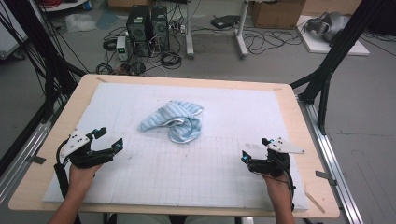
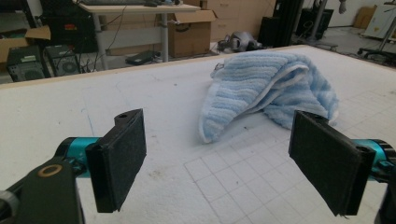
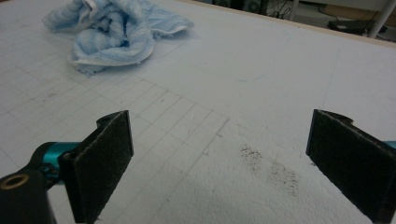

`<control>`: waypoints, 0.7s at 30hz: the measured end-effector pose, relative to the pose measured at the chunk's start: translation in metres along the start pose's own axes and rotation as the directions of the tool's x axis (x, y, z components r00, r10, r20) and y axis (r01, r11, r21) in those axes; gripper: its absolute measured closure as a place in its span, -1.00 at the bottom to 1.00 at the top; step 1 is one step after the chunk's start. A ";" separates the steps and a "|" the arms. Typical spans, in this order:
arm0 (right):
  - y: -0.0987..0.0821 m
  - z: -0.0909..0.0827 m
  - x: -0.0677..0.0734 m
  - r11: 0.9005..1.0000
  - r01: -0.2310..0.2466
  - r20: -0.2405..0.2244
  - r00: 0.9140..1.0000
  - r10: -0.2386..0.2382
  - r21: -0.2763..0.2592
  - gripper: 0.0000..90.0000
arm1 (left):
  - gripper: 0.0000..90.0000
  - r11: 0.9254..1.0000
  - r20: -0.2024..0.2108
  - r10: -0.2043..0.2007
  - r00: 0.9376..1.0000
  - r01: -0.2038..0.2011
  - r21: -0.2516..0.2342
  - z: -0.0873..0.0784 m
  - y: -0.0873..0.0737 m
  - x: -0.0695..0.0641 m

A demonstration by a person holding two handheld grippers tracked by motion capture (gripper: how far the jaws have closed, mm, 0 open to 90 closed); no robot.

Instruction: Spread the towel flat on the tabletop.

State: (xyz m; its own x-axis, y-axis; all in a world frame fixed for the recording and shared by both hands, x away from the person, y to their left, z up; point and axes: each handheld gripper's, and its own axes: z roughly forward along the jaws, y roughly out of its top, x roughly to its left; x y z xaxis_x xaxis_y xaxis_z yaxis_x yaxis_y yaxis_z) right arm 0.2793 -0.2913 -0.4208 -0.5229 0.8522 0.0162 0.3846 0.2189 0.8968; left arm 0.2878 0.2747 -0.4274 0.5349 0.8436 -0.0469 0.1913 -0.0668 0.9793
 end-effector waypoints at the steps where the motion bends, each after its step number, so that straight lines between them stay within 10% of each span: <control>1: -0.001 0.000 0.000 1.000 0.002 0.001 1.000 -0.002 0.002 -0.86 | -0.56 1.000 -0.005 -0.001 1.000 0.001 -0.001 0.001 0.000 0.000; 21: -0.005 0.000 -0.005 1.000 -0.008 -0.002 1.000 0.008 -0.002 -0.86 | -0.55 1.000 0.019 0.007 1.000 -0.007 0.016 0.011 -0.001 -0.002</control>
State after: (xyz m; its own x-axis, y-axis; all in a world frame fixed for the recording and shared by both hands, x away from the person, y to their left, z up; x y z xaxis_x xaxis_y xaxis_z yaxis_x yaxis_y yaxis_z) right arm 0.2802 -0.2965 -0.4259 -0.5213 0.8530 0.0243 0.3875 0.2112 0.8973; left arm 0.2957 0.2674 -0.4308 0.5521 0.8326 -0.0438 0.2005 -0.0816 0.9763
